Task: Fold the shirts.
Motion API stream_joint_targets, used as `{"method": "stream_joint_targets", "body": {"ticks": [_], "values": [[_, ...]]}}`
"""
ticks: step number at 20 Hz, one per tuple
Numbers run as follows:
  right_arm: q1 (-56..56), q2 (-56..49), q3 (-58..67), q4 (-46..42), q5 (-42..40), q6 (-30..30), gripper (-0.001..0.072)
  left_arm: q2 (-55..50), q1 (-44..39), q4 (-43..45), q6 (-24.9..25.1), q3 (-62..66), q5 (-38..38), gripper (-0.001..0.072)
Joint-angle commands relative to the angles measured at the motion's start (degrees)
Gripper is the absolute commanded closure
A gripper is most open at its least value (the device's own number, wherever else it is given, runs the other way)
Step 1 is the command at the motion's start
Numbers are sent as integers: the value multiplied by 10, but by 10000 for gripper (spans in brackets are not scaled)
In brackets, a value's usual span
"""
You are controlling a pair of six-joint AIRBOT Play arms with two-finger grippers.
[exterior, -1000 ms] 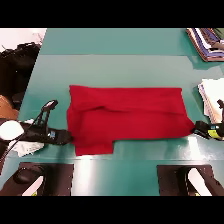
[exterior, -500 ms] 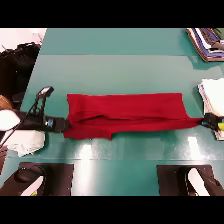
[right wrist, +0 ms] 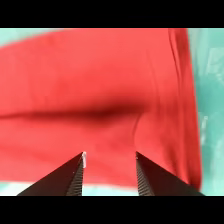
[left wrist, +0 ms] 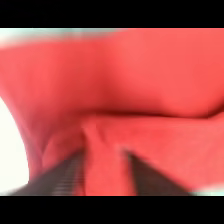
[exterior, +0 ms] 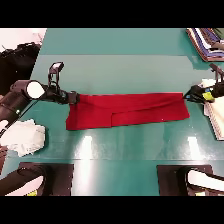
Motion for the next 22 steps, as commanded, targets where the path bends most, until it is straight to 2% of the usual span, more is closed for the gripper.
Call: {"method": "stream_joint_targets", "body": {"ticks": [1, 4, 5, 7, 8, 12, 16, 18, 19, 20, 21, 22], "values": [[-3, -77, 71, 42, 25, -22, 332, -20, 0, 3, 2, 25, 23, 179], [-45, -83, 71, 40, 63, -55, 325, -20, 0, -9, 1, 43, -9, 181], [-63, -83, 63, 40, 70, -64, 324, -20, 0, -26, 1, 43, -10, 247], [-107, -83, 30, 41, 68, -79, 295, -20, 0, -58, 3, 43, -8, 670], [-130, -89, 13, 42, 66, -85, 178, -21, -4, -68, 3, 43, -1, 678], [-168, -152, -19, 76, 73, -123, 173, -42, -55, -106, -3, 43, 45, 685], [-150, -200, -17, 164, 72, -157, 192, -103, -121, -183, -2, 43, 106, 685], [-125, -205, -4, 164, 70, -163, 216, -138, -149, -212, -2, 59, 148, 685], [-112, -205, 6, 164, 71, -169, 310, -162, -163, -214, -1, 79, 149, 685], [-102, -205, 19, 163, 76, -172, 484, -187, -176, -214, -1, 103, 144, 685], [-92, -204, 36, 165, 92, -179, 691, -210, -188, -214, -1, 127, 137, 685], [-84, -204, 54, 170, 114, -188, 697, -235, -199, -214, -1, 150, 131, 684]]}}
